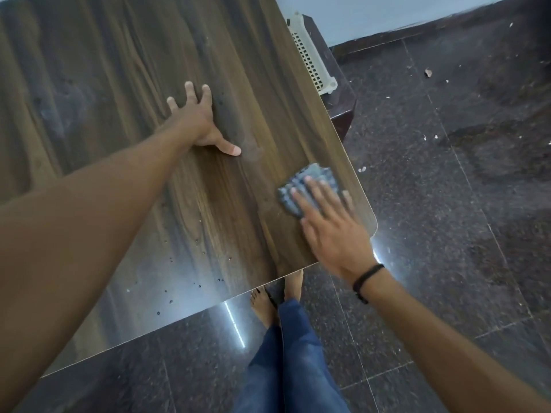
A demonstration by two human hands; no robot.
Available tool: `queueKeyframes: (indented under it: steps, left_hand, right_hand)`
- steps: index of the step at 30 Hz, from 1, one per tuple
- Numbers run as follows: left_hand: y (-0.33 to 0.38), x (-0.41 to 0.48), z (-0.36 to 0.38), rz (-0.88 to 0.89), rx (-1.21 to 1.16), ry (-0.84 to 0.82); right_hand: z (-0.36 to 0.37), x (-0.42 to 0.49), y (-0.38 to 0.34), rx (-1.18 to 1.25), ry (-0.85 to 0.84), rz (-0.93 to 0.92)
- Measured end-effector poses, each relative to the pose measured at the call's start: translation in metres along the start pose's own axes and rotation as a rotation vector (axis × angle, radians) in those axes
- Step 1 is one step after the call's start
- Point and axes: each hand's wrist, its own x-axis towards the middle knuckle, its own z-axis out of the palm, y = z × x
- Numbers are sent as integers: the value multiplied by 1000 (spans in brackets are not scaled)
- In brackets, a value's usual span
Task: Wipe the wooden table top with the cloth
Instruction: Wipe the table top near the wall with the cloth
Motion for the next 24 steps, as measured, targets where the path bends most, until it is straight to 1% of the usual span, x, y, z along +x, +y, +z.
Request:
queueKeyframes:
  steps: [1, 2, 3, 4, 6, 7, 8, 10, 11, 13, 14, 15, 16, 17, 18, 20, 21, 22, 23, 24]
  left_hand:
    - [-2, 0, -1, -8, -2, 10]
    - [-3, 0, -2, -13, 3, 8]
    - [-2, -1, -2, -14, 8, -3]
    - [-1, -3, -2, -14, 7, -8]
    - [1, -4, -1, -6, 0, -12]
    - [0, -4, 0, -4, -8, -6]
    - [-2, -4, 0, -9, -12, 2]
    - [0, -6, -2, -24, -5, -21]
    - [1, -6, -3, -27, 0, -27]
    - [3, -7, -3, -18, 4, -33]
    - [3, -7, -2, -16, 2, -31]
    - [2, -6, -2, -20, 2, -24]
    - [2, -7, -3, -28, 7, -19]
    - [3, -8, -4, -35, 12, -26]
    - [4, -9, -4, -34, 11, -32]
    - [6, -9, -4, -19, -5, -33]
    - [4, -9, -3, -16, -14, -28]
    - [1, -8, -2, -20, -19, -19]
    - [0, -7, -3, -26, -21, -21]
    - [0, -7, -3, -26, -21, -33]
  right_hand:
    - [-2, 9, 10, 15, 30, 90]
    - [-5, 19, 14, 49, 52, 236]
    - [-7, 27, 9, 60, 39, 335]
    - [-5, 29, 1, 48, 21, 329]
    - [2, 18, -4, 2, -17, 107]
    - [0, 18, 6, -19, -25, 60]
    - [-4, 27, 18, -4, -5, 109]
    - [-11, 49, 24, 59, 14, 297]
    - [-10, 52, 19, 55, 5, 294]
    - [-6, 34, 14, 9, -14, 99]
    - [-5, 21, 19, -9, -28, 62]
    - [-6, 11, 25, -3, -16, 122]
    - [-8, 5, 26, 20, 18, 231]
    - [-7, -1, 23, 37, 35, 299]
    - [-5, -7, 15, 33, 25, 274]
    - [1, -24, 6, 6, -17, 75]
    - [1, -29, 10, 0, -18, 46]
    - [0, -28, 16, 11, 0, 118]
    - [0, -27, 19, 32, 24, 236]
    - [0, -27, 17, 30, 33, 303]
